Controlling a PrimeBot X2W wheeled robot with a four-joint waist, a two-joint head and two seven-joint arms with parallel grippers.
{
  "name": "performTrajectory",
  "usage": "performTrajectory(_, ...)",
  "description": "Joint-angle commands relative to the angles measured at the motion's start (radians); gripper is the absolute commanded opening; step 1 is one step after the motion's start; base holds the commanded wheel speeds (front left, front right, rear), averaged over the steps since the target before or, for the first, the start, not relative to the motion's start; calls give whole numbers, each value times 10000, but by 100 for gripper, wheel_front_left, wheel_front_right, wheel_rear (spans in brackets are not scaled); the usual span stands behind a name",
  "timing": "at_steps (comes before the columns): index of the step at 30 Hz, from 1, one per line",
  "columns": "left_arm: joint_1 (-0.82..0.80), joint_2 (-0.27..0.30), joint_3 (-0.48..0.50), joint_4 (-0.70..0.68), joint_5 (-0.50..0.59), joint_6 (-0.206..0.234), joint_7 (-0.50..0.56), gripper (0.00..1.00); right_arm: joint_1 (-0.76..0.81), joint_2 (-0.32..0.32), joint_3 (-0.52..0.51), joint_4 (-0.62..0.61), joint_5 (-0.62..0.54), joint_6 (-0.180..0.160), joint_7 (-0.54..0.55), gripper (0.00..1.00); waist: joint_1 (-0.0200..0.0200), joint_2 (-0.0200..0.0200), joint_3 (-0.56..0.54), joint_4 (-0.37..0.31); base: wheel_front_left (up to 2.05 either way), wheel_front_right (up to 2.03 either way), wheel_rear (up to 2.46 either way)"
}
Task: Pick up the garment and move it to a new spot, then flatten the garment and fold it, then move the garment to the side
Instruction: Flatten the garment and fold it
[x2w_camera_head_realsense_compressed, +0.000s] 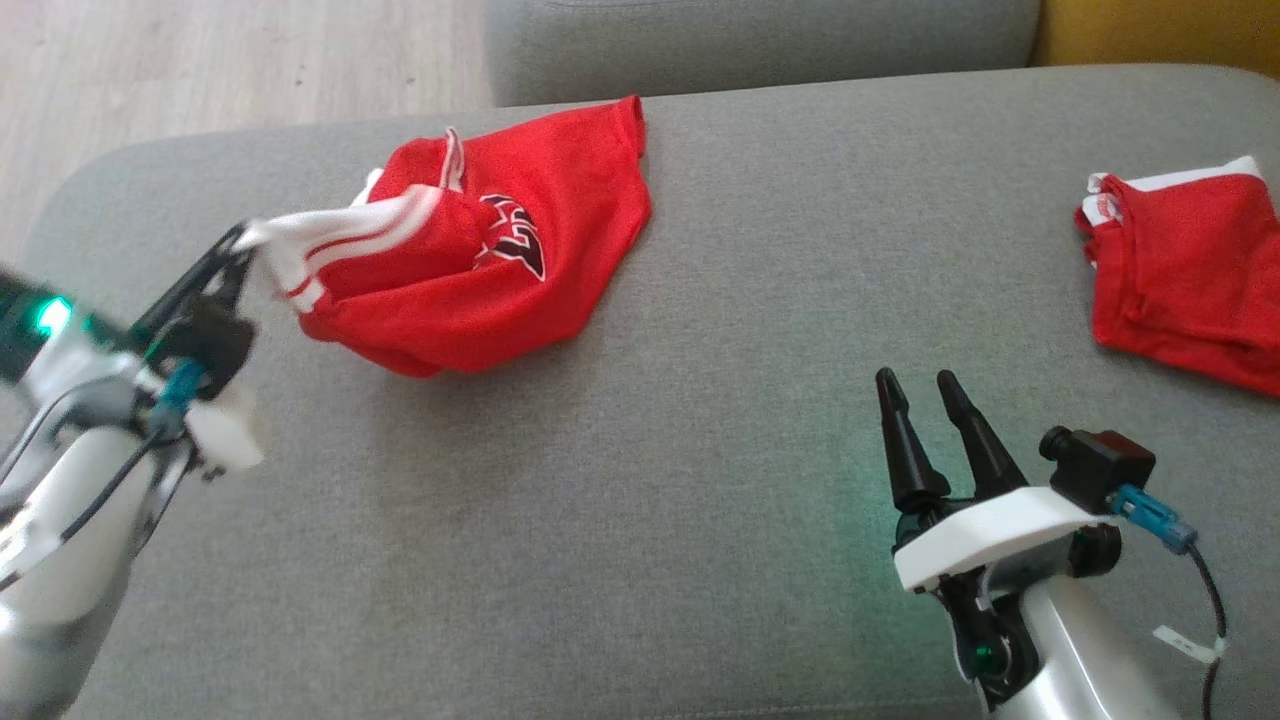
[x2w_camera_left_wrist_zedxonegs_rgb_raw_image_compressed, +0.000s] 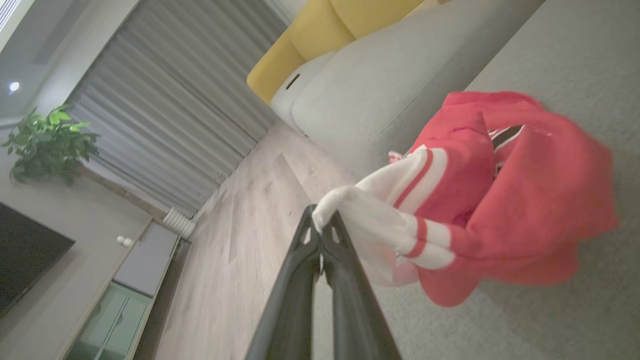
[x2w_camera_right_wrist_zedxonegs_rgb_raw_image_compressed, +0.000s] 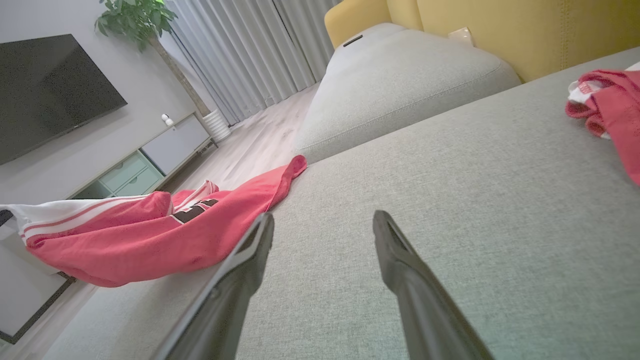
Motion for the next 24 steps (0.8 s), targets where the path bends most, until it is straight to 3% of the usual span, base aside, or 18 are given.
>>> performTrajectory(1, -258, 614, 714, -118, -240, 281, -49, 0, -201, -11, 168, -373, -83, 44, 60, 100, 2, 0, -25, 42, 0, 0, 0)
performTrajectory(9, 1620, 305, 1332, -339, -1260, 1282, -49, 0, 101, -10, -22, -594, -180, 44, 268, 100, 2, 0, -26, 114, 0, 0, 0)
performTrajectory(16, 2669, -268, 1536, -396, -1888, 1800, -36, 0, 246, -10, -148, -764, -277, 44, 422, 100, 2, 0, -61, 259, 0, 0, 0)
performTrajectory(17, 2799, -370, 1533, -402, -1973, 1836, -26, 31, 258, -10, -170, -791, -291, 44, 449, 100, 2, 0, -77, 291, 0, 0, 0)
performTrajectory(18, 2898, -460, 1542, -411, -2042, 1890, -27, 83, 268, -10, -189, -817, -304, 44, 475, 100, 2, 0, -94, 324, 0, 0, 0)
performTrajectory(19, 2981, -547, 1563, -440, -2108, 1952, -28, 100, 277, -10, -201, -842, -318, 44, 500, 100, 2, 0, -112, 352, 0, 0, 0)
performTrajectory(24, 3302, -998, 1895, -1043, -2433, 2434, -42, 100, 382, -10, -297, -985, -359, 44, 567, 100, 2, 0, -240, 536, 0, 0, 0)
